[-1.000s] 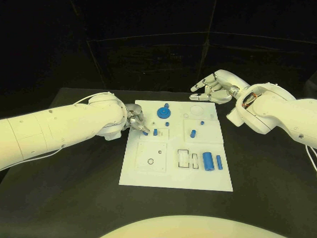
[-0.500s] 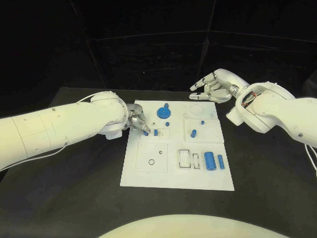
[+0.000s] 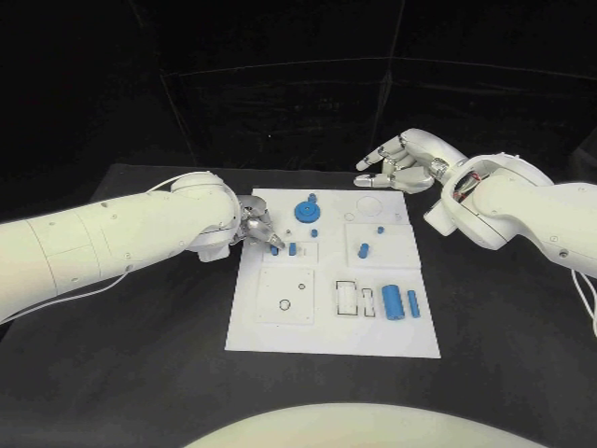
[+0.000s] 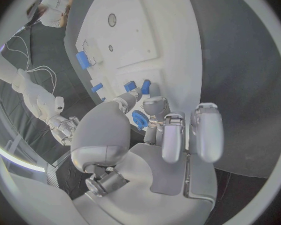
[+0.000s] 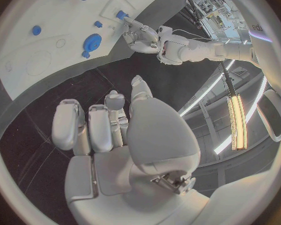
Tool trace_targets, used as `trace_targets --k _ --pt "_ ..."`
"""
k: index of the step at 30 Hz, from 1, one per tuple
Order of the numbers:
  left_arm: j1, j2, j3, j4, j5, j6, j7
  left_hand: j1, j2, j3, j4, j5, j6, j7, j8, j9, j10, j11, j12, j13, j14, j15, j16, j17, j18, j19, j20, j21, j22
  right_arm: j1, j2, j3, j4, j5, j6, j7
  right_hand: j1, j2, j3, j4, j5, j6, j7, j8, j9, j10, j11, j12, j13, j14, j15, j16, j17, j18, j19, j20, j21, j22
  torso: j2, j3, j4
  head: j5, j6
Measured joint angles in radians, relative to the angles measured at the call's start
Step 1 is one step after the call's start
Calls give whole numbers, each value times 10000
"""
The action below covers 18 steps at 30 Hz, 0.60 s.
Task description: Assemble the parts on the task board
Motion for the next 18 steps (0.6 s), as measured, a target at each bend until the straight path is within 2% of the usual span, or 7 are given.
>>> trace_targets --k 4,11,15,18 --pt "-1 15 -2 -27 6 48 -36 -279 -106 -429 162 -15 36 36 0 26 0 0 37 40 0 0 0 0 -1 0 0 42 0 0 0 0 1 0 0 0 0 0 0 0 0 0 0 0 0 0 0 0 0 0 0 0 0 0 0 0 0 0 0 -2 5 -12 -8" --pt "-4 13 -7 -11 12 58 -62 -483 -138 -904 372 -15 36 35 0 53 -1 1 85 60 0 1 0 0 -1 0 0 42 0 0 -1 0 2 1 0 0 0 0 0 0 0 0 0 0 0 0 0 0 -20 0 0 0 -17 0 0 0 -40 -20 -6 -3 12 -21 -13" --pt "-6 -104 -8 37 19 -37 -63 -680 -201 -1324 552 -15 26 46 0 61 -59 59 82 -29 0 1 0 0 0 0 0 42 0 0 -3 0 2 1 -1 0 0 0 0 0 0 0 0 0 0 0 0 0 -20 0 0 0 -17 0 0 0 -40 -20 -11 -6 12 -24 4" --pt "-7 -251 -8 94 72 -204 -54 -798 -189 -1697 726 -16 -115 179 -135 38 -112 113 -17 -118 0 1 0 0 -1 0 1 42 0 0 -6 0 0 1 -1 0 0 0 0 0 0 0 0 0 0 0 0 0 -20 0 0 0 -17 0 0 0 -40 -20 -11 -7 12 -37 18"
